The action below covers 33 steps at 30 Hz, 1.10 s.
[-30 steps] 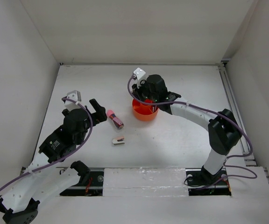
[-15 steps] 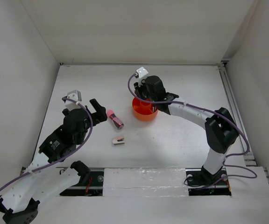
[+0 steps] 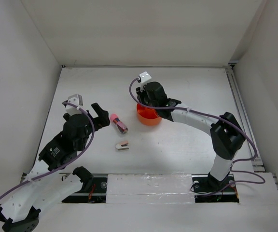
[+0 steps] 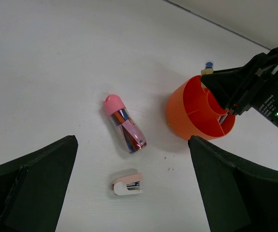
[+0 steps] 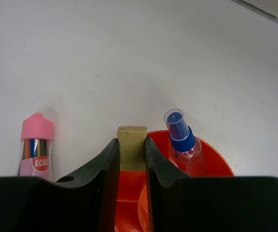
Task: Sort the stationery into containers
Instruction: Place the stationery in the storage box.
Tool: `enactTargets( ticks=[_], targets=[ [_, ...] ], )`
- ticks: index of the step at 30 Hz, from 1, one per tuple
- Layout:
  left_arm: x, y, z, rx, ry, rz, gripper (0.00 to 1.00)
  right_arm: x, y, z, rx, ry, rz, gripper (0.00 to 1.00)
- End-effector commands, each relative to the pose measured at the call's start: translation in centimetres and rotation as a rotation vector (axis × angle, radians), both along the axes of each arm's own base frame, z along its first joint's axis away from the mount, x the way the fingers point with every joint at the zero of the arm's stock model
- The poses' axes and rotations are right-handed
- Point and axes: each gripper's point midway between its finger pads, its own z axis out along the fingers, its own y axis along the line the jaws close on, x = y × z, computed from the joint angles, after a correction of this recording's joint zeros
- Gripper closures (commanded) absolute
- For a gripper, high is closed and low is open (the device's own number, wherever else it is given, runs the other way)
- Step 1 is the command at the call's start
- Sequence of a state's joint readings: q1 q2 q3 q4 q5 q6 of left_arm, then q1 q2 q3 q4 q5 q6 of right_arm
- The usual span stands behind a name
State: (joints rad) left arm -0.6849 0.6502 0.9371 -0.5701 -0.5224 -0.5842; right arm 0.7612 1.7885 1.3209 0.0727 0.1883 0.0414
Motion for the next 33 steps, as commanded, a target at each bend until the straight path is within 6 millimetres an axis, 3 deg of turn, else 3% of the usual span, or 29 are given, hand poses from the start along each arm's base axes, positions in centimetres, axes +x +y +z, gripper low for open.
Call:
enactTargets(
  ticks=[1,9,33],
  targets=[
    [0.1,-0.1,0.3,-0.01,-0.021,-0.006,0.01,0.3,-0.1,0.9,0.027,-0.012,-0.061,1.0],
    [-0.1,-0.1,0.4,-0.019,-0.026,-0.015,0.01,-0.6,-0.8,-1.3,-0.022,0.021,-0.09,1.0],
    [-0.1,-0.1,0.4,-0.019,-0.026,-0.015,0.01,-1.0,-1.0,-2.6,-0.035,0.05,-0.118,0.94]
  ],
)
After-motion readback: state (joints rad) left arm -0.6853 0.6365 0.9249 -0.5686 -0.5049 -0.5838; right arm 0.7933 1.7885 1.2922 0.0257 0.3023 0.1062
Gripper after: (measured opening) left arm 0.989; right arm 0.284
